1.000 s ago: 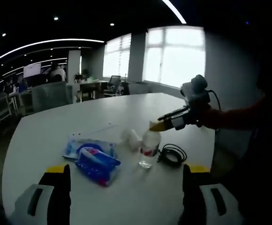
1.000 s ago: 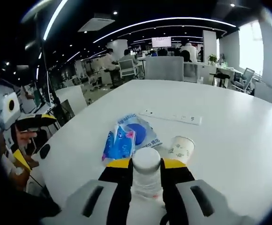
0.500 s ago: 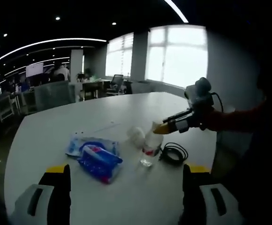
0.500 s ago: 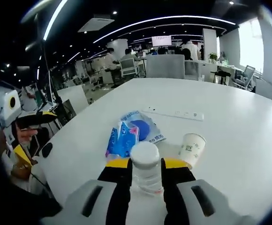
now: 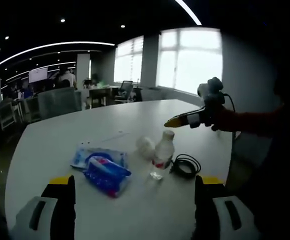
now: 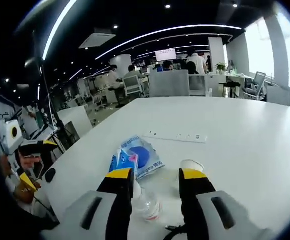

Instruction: Arrange the tabletop items into an orderly group along one side of the table until the central work area is clear of visible clutter.

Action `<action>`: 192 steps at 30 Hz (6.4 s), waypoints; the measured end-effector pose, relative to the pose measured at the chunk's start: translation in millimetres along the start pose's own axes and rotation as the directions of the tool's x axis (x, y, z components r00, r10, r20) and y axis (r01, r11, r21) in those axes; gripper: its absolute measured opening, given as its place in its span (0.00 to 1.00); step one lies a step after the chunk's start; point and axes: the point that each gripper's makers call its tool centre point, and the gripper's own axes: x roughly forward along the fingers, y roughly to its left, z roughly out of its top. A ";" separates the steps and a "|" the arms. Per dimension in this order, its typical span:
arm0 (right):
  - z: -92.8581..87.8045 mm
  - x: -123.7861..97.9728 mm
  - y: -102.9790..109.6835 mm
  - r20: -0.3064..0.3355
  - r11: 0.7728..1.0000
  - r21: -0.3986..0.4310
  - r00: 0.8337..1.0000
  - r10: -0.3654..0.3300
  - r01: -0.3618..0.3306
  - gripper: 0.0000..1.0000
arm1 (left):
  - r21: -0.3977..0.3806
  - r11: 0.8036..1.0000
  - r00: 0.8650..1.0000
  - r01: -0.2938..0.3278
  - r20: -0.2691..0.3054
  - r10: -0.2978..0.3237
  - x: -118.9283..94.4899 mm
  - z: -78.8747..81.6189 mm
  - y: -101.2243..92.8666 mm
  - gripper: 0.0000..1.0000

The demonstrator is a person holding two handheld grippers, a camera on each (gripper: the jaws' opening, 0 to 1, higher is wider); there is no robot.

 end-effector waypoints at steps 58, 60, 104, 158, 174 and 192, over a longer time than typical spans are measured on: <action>-54.4 137.3 -53.5 -0.493 0.859 -0.262 0.826 0.272 -0.439 0.31 | -0.051 0.997 0.999 -0.052 -0.002 0.052 -11.9 3.8 10.6 1.00; -56.8 134.8 -47.6 -0.499 0.860 -0.237 0.816 0.292 -0.452 0.27 | -0.050 0.997 0.999 -0.051 -0.006 0.051 -10.4 3.6 10.9 1.00; -29.9 76.1 -42.4 -0.431 0.831 -0.283 0.838 0.335 -0.478 0.00 | -0.008 0.999 0.999 0.034 0.007 -0.034 14.0 9.5 9.5 0.98; -92.5 -0.9 -70.0 -0.181 0.728 -0.679 0.983 -0.032 -0.101 0.00 | 0.029 0.994 0.995 0.104 0.009 -0.104 7.9 5.8 -27.7 0.97; -90.0 -16.1 -53.2 -0.155 0.865 -0.491 0.987 0.031 -0.104 0.14 | 0.019 0.993 0.994 0.112 0.002 -0.112 14.4 0.6 -24.7 0.97; -35.9 -46.6 -37.2 0.035 0.994 -0.107 0.999 0.020 -0.016 0.22 | 0.041 0.992 0.993 0.118 0.001 -0.118 25.7 8.4 0.8 0.98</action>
